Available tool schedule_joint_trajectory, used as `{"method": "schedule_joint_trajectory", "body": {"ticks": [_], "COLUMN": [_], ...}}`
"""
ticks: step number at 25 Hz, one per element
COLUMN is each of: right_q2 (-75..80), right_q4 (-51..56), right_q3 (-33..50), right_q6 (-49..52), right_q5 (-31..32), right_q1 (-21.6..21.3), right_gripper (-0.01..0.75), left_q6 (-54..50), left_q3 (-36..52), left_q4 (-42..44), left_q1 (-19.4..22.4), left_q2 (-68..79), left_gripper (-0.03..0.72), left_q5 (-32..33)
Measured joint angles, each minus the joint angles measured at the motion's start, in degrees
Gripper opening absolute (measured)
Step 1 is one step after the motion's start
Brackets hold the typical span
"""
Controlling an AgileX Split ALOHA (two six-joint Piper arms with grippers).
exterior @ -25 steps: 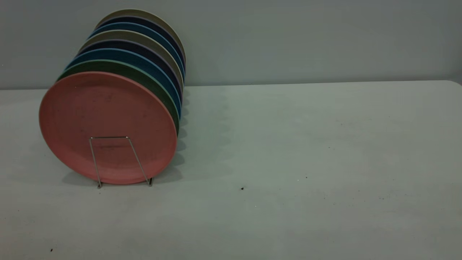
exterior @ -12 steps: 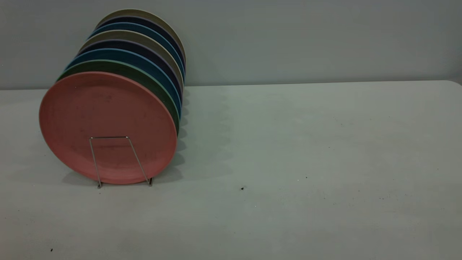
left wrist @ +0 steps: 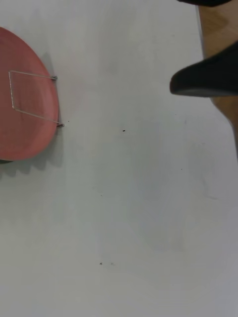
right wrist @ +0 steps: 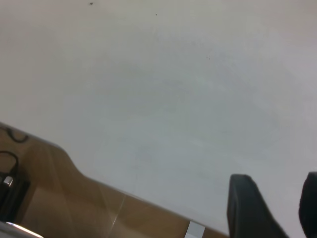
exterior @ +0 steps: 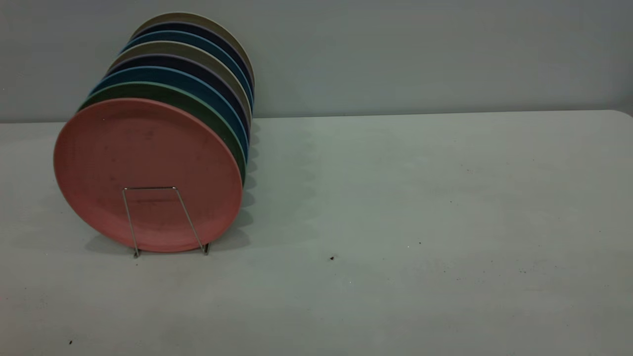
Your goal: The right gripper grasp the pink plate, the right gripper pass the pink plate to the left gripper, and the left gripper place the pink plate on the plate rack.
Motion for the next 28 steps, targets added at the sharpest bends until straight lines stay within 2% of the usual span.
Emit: {"method": "schedule_joint_trajectory", "body": {"ticks": [6,14,28], "right_q2": [-2.06,-10.01,-10.06], "right_q4": [0.13,0.23,0.42], "right_q3": [0.00,0.00,0.00], "right_q6": [0.00,0.00,0.00], "right_q5": [0.00,0.07,0.11], "right_q1": [-0.76,-11.33,-11.63], "right_gripper": [0.276,0.276,0.276], "left_q6": [0.00,0.00,0.00], "left_q3": [0.00,0.00,0.00], "left_q4": [0.00,0.00,0.00], "left_q1": [0.00,0.00,0.00], "left_q2": [0.00,0.00,0.00], "left_gripper": [0.374,0.374,0.374], "left_q5": [0.00,0.00,0.00]}}
